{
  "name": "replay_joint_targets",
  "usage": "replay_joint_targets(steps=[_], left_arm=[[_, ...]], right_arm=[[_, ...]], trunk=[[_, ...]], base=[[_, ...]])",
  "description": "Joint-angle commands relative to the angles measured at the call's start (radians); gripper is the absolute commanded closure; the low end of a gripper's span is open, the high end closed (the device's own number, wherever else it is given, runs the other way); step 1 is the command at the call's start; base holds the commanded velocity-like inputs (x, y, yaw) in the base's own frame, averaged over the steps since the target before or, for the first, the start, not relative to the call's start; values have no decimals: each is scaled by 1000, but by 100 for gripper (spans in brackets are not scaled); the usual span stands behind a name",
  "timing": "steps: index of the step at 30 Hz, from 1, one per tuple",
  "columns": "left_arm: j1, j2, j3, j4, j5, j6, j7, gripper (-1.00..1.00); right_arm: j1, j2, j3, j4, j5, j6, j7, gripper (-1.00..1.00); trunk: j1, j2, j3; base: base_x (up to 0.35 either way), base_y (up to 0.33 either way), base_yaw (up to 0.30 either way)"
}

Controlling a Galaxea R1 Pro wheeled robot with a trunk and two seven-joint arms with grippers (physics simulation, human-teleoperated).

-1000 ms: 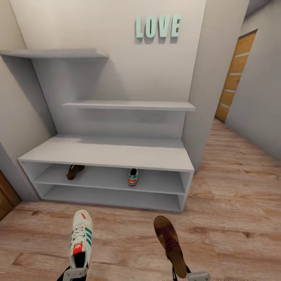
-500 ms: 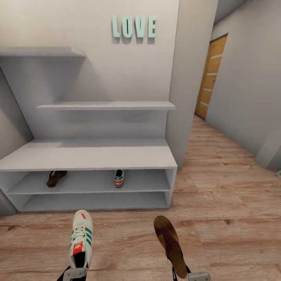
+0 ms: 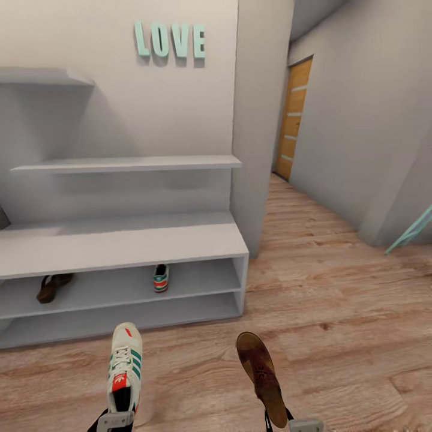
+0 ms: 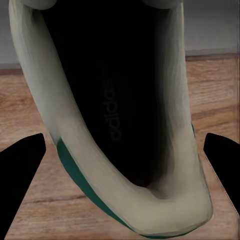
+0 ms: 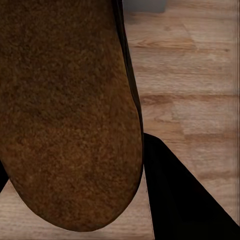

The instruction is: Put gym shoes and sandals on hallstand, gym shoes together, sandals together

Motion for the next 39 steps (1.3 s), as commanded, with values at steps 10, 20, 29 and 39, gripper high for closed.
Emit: replay_joint_targets(steps=[10, 20, 29, 39], left_arm=[[0, 0, 4, 0, -2, -3, -4, 100], [0, 0, 4, 0, -3, -3, -4, 100], [0, 0, 6, 0, -5, -3, -4, 100], [-143, -2, 2, 73, -8, 247, -15, 100]], right_arm=[[-1, -1, 8, -1, -14, -3, -2, 100], [-1, -3, 9, -2, -14, -4, -2, 100], [-1, -3, 8, -12, -15, -5, -2, 100], [-1, -185, -262, -92, -35, 118, 1, 100]], trunk=[[0, 0, -1], [0, 0, -1], [0, 0, -1], [0, 0, -1]], base=[[0, 0, -73], [0, 0, -1], [0, 0, 0], [0, 0, 0]])
